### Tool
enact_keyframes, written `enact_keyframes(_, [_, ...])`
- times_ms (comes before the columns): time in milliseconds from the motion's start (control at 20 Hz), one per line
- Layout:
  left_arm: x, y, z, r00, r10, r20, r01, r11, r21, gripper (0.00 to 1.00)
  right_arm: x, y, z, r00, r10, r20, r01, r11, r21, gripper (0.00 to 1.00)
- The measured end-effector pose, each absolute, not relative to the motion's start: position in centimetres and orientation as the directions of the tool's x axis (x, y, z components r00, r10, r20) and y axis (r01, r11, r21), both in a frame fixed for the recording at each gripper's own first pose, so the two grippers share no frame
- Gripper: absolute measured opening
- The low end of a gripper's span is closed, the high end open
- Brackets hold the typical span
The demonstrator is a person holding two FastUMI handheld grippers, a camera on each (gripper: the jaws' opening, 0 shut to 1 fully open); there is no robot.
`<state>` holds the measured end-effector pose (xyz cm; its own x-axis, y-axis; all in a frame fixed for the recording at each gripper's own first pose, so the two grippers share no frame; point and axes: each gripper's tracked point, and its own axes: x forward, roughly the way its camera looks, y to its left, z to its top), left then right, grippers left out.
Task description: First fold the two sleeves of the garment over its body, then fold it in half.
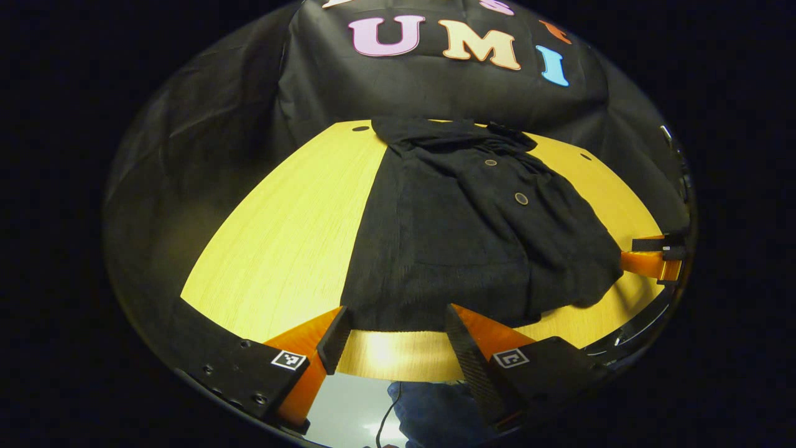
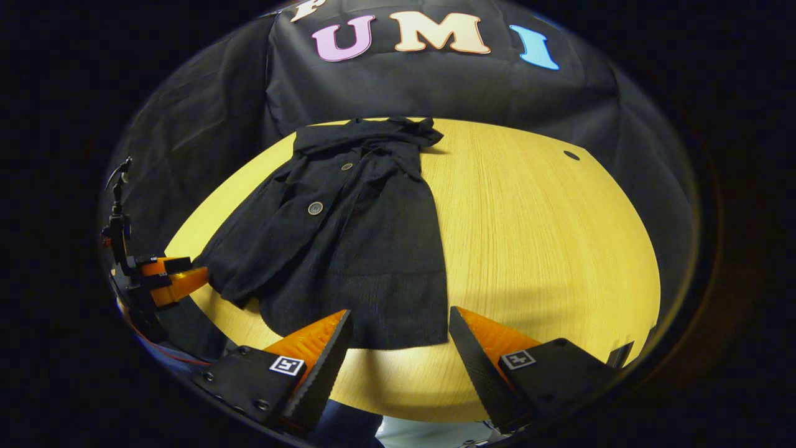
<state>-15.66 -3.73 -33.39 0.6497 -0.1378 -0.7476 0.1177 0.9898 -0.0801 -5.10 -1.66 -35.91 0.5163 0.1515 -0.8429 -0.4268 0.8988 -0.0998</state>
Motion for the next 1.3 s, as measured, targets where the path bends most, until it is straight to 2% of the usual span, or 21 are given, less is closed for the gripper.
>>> enact_keyframes(150, [-15.4, -3.8, -33.6, 0.645, -0.144, -0.751, 0.113, 0.989, -0.093, 0.93, -5.3, -1.5, -36.7, 0.503, 0.139, -0.853, -0.433, 0.895, -0.11, 0.98])
enact_keyframes(200, [-15.4, -3.8, -33.7, 0.643, -0.146, -0.752, 0.116, 0.989, -0.093, 0.93, -5.3, -1.5, -37.2, 0.497, 0.133, -0.857, -0.434, 0.894, -0.113, 0.94])
enact_keyframes(250, [-15.3, -3.8, -33.7, 0.642, -0.149, -0.752, 0.119, 0.988, -0.094, 0.93, -5.4, -1.4, -37.5, 0.492, 0.127, -0.861, -0.435, 0.893, -0.117, 0.99])
enact_keyframes(300, [-15.2, -3.8, -33.7, 0.641, -0.153, -0.752, 0.124, 0.988, -0.096, 0.93, -5.5, -1.5, -37.7, 0.489, 0.119, -0.864, -0.436, 0.891, -0.124, 0.94])
enact_keyframes(350, [-15.2, -3.8, -33.8, 0.638, -0.158, -0.753, 0.129, 0.987, -0.098, 0.93, -5.4, -1.4, -37.6, 0.494, 0.116, -0.862, -0.44, 0.888, -0.132, 0.99])
enact_keyframes(400, [-15.2, -3.8, -33.8, 0.635, -0.164, -0.755, 0.136, 0.986, -0.1, 0.93, -5.4, -1.5, -37.6, 0.494, 0.112, -0.862, -0.443, 0.885, -0.139, 0.94])
enact_keyframes(450, [-15.3, -3.8, -33.8, 0.633, -0.169, -0.755, 0.142, 0.985, -0.102, 0.94, -5.4, -1.5, -37.7, 0.497, 0.107, -0.861, -0.446, 0.883, -0.148, 0.98])
enact_keyframes(500, [-15.2, -3.9, -34.0, 0.632, -0.176, -0.755, 0.148, 0.983, -0.105, 0.95, -5.3, -1.5, -37.7, 0.5, 0.106, -0.86, -0.451, 0.879, -0.154, 0.98])
enact_keyframes(550, [-15.3, -3.9, -33.9, 0.635, -0.178, -0.752, 0.149, 0.983, -0.107, 0.95, -5.4, -1.5, -37.7, 0.5, 0.105, -0.86, -0.45, 0.88, -0.154, 0.94])
enact_keyframes(600, [-15.2, -3.8, -33.9, 0.638, -0.18, -0.749, 0.152, 0.983, -0.108, 0.95, -5.4, -1.5, -37.7, 0.5, 0.106, -0.859, -0.448, 0.881, -0.152, 0.94])
enact_keyframes(650, [-15.2, -3.9, -33.9, 0.641, -0.182, -0.746, 0.156, 0.982, -0.106, 0.95, -5.4, -1.4, -37.7, 0.501, 0.108, -0.859, -0.448, 0.882, -0.15, 0.99])
enact_keyframes(700, [-15.2, -3.9, -33.9, 0.643, -0.186, -0.743, 0.161, 0.981, -0.107, 0.95, -5.3, -1.4, -37.7, 0.504, 0.11, -0.857, -0.447, 0.882, -0.149, 0.99])
enact_keyframes(750, [-15.2, -4.0, -33.9, 0.644, -0.189, -0.741, 0.165, 0.98, -0.107, 0.95, -5.2, -1.5, -37.7, 0.509, 0.111, -0.854, -0.442, 0.885, -0.149, 0.94])
enact_keyframes(900, [-15.4, -4.1, -33.9, 0.64, -0.199, -0.742, 0.173, 0.978, -0.113, 0.9, -5.2, -1.6, -37.7, 0.523, 0.107, -0.846, -0.42, 0.896, -0.146, 0.92])
enact_keyframes(950, [-15.4, -4.1, -33.9, 0.64, -0.199, -0.742, 0.173, 0.978, -0.113, 0.88, -5.3, -1.6, -37.8, 0.527, 0.11, -0.843, -0.419, 0.897, -0.145, 0.87])
enact_keyframes(1000, [-15.3, -4.1, -33.9, 0.639, -0.2, -0.743, 0.173, 0.978, -0.114, 0.81, -5.3, -1.5, -37.9, 0.528, 0.113, -0.842, -0.421, 0.896, -0.144, 0.79])
enact_keyframes(1050, [-15.2, -4.3, -33.9, 0.64, -0.2, -0.742, 0.172, 0.978, -0.115, 0.79, -5.4, -1.3, -37.9, 0.53, 0.114, -0.84, -0.422, 0.895, -0.144, 0.75])
enact_keyframes(1100, [-15.1, -4.3, -33.9, 0.641, -0.198, -0.742, 0.167, 0.979, -0.117, 0.72, -5.5, -1.0, -37.9, 0.525, 0.123, -0.842, -0.43, 0.892, -0.138, 0.7])
enact_keyframes(1200, [-15.0, -4.2, -33.9, 0.643, -0.194, -0.74, 0.157, 0.98, -0.12, 0.63, -5.7, -0.4, -38.2, 0.523, 0.137, -0.841, -0.447, 0.884, -0.134, 0.5])
enact_keyframes(1250, [-15.1, -3.9, -34.0, 0.644, -0.191, -0.741, 0.147, 0.981, -0.126, 0.62, -5.9, -0.2, -38.0, 0.528, 0.138, -0.838, -0.451, 0.881, -0.14, 0.4])
enact_keyframes(1300, [-15.0, -3.8, -33.9, 0.647, -0.193, -0.738, 0.138, 0.981, -0.135, 0.48, -6.0, -0.1, -38.2, 0.53, 0.132, -0.838, -0.451, 0.88, -0.147, 0.3])
